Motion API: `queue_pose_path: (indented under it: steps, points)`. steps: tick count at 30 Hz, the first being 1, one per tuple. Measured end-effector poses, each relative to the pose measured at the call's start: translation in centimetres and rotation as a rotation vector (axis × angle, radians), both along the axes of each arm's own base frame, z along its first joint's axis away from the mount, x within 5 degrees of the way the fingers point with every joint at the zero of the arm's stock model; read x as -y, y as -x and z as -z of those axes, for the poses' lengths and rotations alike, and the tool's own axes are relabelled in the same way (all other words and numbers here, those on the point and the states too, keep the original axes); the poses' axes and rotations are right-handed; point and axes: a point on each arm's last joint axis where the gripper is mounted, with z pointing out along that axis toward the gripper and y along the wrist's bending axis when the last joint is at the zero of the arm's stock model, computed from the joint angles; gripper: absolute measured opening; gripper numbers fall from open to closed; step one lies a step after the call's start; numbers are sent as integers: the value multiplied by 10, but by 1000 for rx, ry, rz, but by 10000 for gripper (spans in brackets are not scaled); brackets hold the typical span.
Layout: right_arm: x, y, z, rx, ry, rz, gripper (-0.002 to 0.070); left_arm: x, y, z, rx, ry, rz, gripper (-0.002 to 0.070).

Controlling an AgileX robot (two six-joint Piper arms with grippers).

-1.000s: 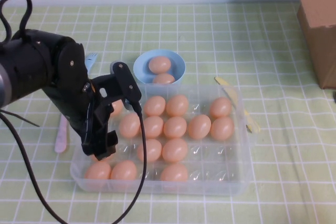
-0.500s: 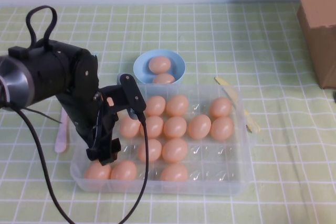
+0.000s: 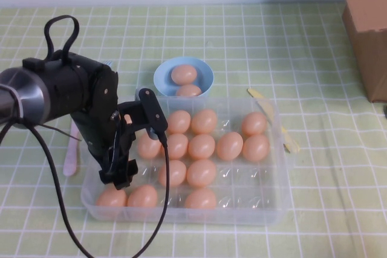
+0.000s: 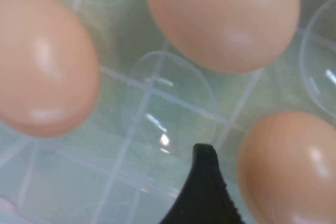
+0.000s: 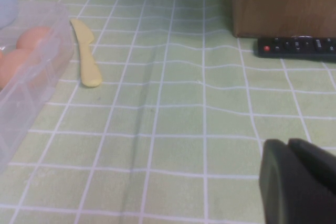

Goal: Take an egg out of the egg box
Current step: Pick up the egg from the plastic box, then place the egg in the bowl

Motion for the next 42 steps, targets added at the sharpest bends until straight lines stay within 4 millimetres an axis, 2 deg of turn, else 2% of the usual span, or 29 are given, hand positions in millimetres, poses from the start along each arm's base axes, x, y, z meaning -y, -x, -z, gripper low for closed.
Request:
queue_pose_path:
  steps: [17,21,25,29,33,37,42]
  points:
    - [0,0,0,3,0,0,-17,0,-5,10,7,-16,-23,484]
    - [0,0,0,3,0,0,-17,1,-5,9,10,-14,-22,442]
    - [0,0,0,3,0,0,-17,1,-6,10,11,-14,-23,372]
    - [0,0,0,3,0,0,-17,0,-5,8,12,-13,-23,361]
    - [0,0,0,3,0,0,-17,5,2,-11,58,19,-31,360]
    - [0,0,0,3,0,0,-17,15,9,-53,155,119,-32,359]
    - [0,0,0,3,0,0,-17,30,-4,-101,295,324,-70,359]
